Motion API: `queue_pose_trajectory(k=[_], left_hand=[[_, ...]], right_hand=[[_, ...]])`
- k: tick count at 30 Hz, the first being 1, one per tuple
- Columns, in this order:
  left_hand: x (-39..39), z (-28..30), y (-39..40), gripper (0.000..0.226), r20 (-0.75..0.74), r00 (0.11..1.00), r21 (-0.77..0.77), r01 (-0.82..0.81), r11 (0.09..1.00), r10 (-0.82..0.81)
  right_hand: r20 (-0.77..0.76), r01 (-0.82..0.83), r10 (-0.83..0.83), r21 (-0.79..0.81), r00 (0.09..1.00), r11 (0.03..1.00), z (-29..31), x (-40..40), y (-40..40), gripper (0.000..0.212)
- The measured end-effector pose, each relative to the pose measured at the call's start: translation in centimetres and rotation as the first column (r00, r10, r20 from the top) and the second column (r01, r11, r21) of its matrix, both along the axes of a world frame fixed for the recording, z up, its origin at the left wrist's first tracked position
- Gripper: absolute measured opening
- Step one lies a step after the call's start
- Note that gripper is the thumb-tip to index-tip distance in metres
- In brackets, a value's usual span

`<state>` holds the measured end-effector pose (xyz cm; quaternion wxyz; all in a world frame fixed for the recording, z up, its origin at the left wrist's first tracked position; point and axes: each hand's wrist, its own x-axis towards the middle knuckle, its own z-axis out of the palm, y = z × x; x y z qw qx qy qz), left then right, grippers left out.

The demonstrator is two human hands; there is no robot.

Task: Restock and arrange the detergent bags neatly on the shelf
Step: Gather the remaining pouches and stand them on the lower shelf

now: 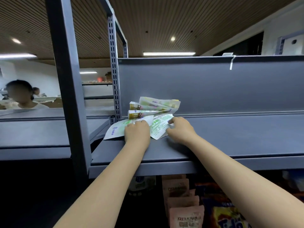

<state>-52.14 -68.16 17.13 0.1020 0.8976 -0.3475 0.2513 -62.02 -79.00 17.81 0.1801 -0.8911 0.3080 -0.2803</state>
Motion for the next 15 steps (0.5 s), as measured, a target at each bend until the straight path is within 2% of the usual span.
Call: queue_pose_trajectory(k=[2,4,6,9,11,15], left_hand=[[0.7,-0.1,0.5,0.029,-0.097,0.993,-0.112,-0.074,0.991,0.063],[0.8,0.0,1.0,0.027,-0.149,0.988,-0.279,-0.084,0.957,0.043],[0.2,0.4,1.5,0.025,-0.105,0.994,-0.426,-0.047,0.904,0.002],[-1.1,0.8,2.1,0.030,-0.047,0.999,-0.532,-0.018,0.847,-0.008],[-1.6,1.0,2.3,0.032,-0.033,0.999,-0.567,-0.006,0.824,-0.015],[-1.6,1.0,2.5,0.034,-0.068,0.997,-0.619,-0.011,0.785,-0.039]], right_hand=[[-0.043,-0.063,0.061,-0.048,0.997,0.997,-0.2,0.7,0.2,0.036],[-0.081,-0.120,0.110,-0.139,0.991,0.983,-0.3,1.4,0.3,0.040],[-0.133,-0.171,0.143,-0.231,0.981,0.958,-0.4,2.1,0.5,0.054],[-0.227,-0.195,0.131,-0.286,0.965,0.938,-0.6,3.0,1.0,0.068],[-0.230,-0.136,0.059,-0.334,0.971,0.933,-0.7,3.5,1.6,0.062],[-0.239,-0.080,-0.056,-0.522,0.969,0.849,-0.3,3.7,2.4,0.040]])
